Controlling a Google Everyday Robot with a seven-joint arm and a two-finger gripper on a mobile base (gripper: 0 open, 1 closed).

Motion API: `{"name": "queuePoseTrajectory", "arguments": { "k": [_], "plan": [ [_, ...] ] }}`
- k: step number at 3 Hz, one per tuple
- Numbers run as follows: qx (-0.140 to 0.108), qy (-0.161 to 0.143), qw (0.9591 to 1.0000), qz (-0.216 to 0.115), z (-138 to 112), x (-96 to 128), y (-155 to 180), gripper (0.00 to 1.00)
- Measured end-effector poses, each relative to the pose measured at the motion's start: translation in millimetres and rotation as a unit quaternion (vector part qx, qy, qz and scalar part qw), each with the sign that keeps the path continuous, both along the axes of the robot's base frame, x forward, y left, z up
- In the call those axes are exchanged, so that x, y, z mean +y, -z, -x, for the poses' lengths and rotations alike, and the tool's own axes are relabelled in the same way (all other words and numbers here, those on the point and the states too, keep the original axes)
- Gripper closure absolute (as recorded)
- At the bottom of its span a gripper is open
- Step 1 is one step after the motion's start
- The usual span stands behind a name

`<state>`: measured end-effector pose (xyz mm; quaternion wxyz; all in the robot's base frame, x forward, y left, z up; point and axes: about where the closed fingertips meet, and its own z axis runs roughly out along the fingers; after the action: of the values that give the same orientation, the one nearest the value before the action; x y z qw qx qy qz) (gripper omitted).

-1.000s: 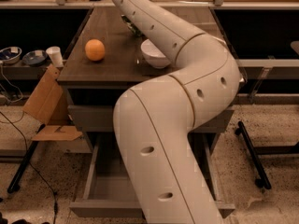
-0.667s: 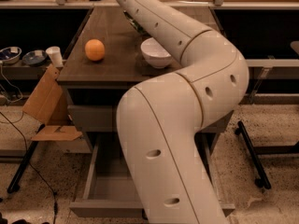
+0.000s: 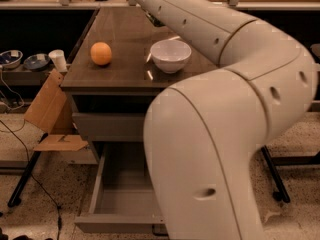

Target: Place green jalapeno chip bag into bottom drawer

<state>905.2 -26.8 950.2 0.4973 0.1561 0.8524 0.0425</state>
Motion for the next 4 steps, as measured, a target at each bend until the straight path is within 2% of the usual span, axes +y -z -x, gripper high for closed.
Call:
{"name": "queuePoseTrajectory", "arguments": {
  "k": [1, 2, 3, 4],
  "plan": [
    [-0.029, -0.008, 0.9994, -0.015, 39.8, -14.3, -21.4, 1.00],
    [-0.045, -0.023, 0.9986, -0.018, 79.4, -22.6, -27.5, 1.00],
    [-0.079, -0.057, 0.9952, 0.000, 128.1, -30.8, -45.8, 1.00],
    [-0.102, -0.096, 0.9890, 0.047, 175.1, -39.2, -45.7, 1.00]
  ]
}}
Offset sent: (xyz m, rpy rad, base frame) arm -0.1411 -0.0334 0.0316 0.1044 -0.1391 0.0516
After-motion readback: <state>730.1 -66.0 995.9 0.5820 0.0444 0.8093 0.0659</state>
